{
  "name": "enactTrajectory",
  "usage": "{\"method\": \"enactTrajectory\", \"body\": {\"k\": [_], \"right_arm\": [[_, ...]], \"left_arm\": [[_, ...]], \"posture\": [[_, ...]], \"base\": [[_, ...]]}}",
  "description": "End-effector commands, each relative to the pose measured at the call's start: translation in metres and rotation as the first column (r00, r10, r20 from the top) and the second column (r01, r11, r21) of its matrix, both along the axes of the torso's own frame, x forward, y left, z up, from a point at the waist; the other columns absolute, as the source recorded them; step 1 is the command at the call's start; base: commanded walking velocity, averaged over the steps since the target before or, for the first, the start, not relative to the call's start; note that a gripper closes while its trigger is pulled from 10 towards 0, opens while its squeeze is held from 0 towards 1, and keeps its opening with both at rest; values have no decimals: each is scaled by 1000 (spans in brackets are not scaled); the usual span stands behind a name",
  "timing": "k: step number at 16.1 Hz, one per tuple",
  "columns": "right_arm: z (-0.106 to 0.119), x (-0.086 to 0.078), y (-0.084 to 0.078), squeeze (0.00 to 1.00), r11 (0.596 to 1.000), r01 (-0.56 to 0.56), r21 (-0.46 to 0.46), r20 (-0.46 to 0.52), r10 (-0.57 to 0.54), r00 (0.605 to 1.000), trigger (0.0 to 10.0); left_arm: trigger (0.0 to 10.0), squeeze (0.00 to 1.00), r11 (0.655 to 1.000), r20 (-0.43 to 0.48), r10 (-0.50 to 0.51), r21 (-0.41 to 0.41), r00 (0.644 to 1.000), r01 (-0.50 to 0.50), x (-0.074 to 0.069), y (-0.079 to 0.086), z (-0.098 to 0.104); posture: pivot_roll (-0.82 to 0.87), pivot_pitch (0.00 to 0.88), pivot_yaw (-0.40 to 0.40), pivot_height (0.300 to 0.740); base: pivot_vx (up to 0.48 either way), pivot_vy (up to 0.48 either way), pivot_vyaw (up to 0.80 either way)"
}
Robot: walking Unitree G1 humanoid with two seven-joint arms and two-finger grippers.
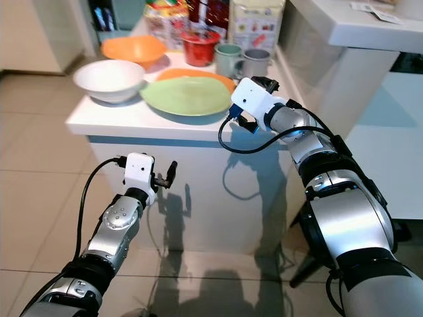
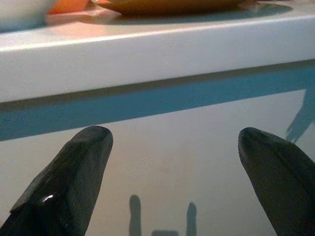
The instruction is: Setting the table
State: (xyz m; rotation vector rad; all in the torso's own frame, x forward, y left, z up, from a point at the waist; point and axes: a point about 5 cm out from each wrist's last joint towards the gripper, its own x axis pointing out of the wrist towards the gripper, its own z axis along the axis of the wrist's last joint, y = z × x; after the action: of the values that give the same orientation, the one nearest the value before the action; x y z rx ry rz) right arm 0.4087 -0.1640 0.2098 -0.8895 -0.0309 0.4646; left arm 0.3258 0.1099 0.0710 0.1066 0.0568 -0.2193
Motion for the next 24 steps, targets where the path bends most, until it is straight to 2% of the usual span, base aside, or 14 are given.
{"method": "enactTrajectory", "body": {"k": [1, 3, 5, 7, 8, 12, 16, 24], "right_arm": [[3, 0, 0, 0, 1000, -5, 2, 9, 5, 1000, 10000], [4, 0, -1, 0, 1000, -8, 2, 10, 8, 1000, 10000], [4, 0, 0, 0, 1000, -9, 2, 10, 9, 1000, 10000], [4, 0, -1, 0, 1000, -10, 2, 8, 10, 1000, 10000], [3, 0, 0, 0, 1000, -11, 2, 5, 11, 1000, 10000], [1, 0, 1, 0, 1000, -16, 2, 1, 16, 1000, 10000], [1, 0, 2, 0, 1000, -20, 6, 0, 20, 1000, 10000], [2, 0, 4, 0, 1000, -15, 9, -1, 15, 1000, 10000]], "left_arm": [[10000, 0, 1000, -10, -2, 16, 1000, 2, 0, 1, -1], [10000, 59, 1000, -6, 4, 28, 1000, -4, 0, 2, -2], [10000, 20, 1000, -8, -4, 30, 1000, 4, 0, 2, -2], [10000, 0, 997, -9, 3, 83, 1000, -3, -1, 2, -4], [10000, 0, 998, -28, -8, 68, 1000, 10, -2, 0, -7], [10000, 0, 998, -12, -4, 68, 1000, 5, -1, 2, -5], [10000, 0, 998, -9, -3, 59, 1000, 4, -2, 2, -5], [10000, 0, 999, -14, 7, 37, 1000, -6, -2, 2, -5]], "posture": [[-8, 0, -18, 740], [-8, 0, -18, 740], [-9, 0, -18, 740], [-9, 0, -18, 740], [-10, 0, -16, 740], [-9, 0, -16, 740], [-8, 0, -16, 740], [-5, 0, -18, 740]], "base": [[0, 442, 0], [450, 0, 0], [480, 0, 0], [201, 0, 0], [0, 0, 0], [0, 0, 0], [470, 0, 0], [0, 0, 0]]}}
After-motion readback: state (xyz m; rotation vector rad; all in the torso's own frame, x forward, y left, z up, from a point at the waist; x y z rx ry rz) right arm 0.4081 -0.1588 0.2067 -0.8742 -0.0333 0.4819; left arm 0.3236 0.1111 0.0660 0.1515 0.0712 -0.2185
